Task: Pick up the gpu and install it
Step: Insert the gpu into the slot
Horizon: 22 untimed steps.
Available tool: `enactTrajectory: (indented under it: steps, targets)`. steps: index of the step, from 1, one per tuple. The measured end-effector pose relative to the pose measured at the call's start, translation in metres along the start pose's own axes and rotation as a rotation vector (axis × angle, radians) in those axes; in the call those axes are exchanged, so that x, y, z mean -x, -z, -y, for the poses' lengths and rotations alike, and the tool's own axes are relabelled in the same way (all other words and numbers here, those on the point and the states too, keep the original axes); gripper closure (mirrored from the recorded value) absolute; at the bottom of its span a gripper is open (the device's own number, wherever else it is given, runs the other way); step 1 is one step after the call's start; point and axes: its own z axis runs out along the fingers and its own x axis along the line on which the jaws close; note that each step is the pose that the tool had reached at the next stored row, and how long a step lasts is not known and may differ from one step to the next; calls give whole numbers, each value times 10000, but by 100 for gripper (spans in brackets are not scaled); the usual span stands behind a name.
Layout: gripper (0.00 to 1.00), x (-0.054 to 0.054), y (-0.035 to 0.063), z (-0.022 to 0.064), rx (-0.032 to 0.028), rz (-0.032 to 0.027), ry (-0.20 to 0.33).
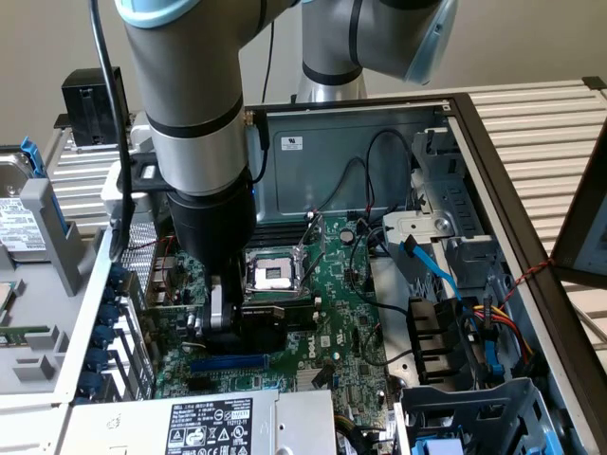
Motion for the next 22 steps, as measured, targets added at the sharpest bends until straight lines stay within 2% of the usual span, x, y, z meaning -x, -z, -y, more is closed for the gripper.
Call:
enactTrajectory:
  steps: [22]
  targets:
    - [72,9,-40,-22,0,0,1]
